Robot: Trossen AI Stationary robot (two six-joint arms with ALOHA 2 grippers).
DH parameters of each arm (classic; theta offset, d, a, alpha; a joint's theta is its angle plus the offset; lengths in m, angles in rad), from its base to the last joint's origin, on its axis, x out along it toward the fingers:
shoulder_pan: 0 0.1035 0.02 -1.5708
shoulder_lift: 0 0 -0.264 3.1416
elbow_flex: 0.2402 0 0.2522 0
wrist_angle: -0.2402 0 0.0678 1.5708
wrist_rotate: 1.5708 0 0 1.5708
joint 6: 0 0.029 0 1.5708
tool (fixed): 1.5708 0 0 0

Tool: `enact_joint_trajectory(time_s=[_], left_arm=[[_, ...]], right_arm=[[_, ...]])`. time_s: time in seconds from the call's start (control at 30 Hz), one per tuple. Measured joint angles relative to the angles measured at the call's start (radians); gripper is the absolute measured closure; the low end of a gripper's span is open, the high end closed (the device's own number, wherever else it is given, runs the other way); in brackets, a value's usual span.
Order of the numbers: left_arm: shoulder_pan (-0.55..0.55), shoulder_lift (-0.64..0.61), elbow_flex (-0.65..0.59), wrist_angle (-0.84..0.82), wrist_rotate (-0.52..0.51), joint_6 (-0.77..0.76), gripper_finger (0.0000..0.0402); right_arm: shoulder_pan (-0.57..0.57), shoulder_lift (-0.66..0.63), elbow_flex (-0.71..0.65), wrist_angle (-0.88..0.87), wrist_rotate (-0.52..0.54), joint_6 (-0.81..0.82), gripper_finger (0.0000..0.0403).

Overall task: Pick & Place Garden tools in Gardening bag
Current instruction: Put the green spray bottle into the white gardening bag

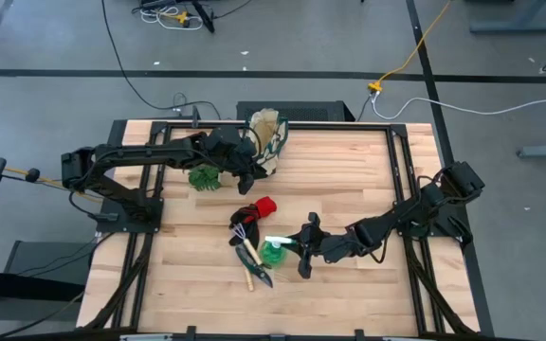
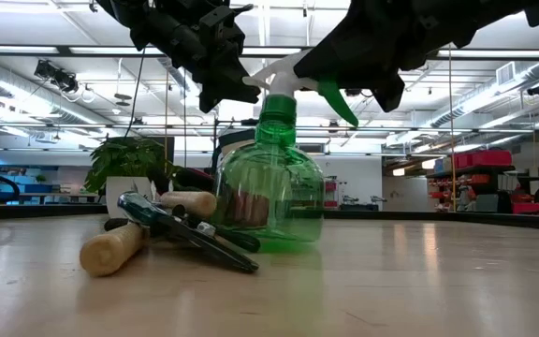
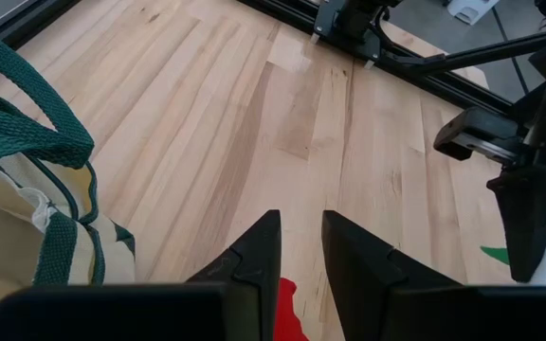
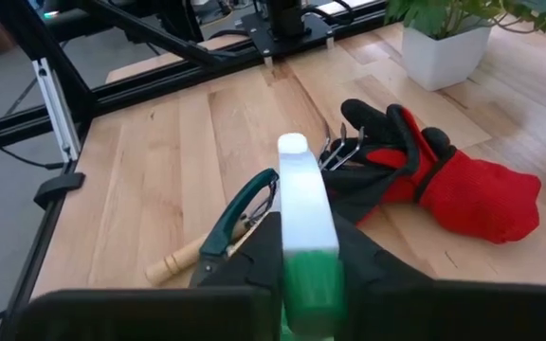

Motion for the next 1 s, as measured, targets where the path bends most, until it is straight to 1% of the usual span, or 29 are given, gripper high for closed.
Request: enact_joint_trajectory(time_s=[0.4, 0.7, 1.0], left_arm=[[0.000, 0.000, 0.000, 0.000, 0.000, 0.000, 0.0314], [0.000, 0.000, 0.000, 0.000, 0.000, -0.001, 0.0314], [0.000, 0.000, 0.000, 0.000, 0.000, -0.001, 0.0314]], right_arm=[[-0.022, -0.017, 0.000, -0.028, -0.004, -0.023, 0.0361], [-0.079, -0.122, 0.000, -0.112, -0.003, -0.074, 0.0361], [-0.164, -0.238, 0.000, -0.226, -0.003, -0.107, 0.0361]])
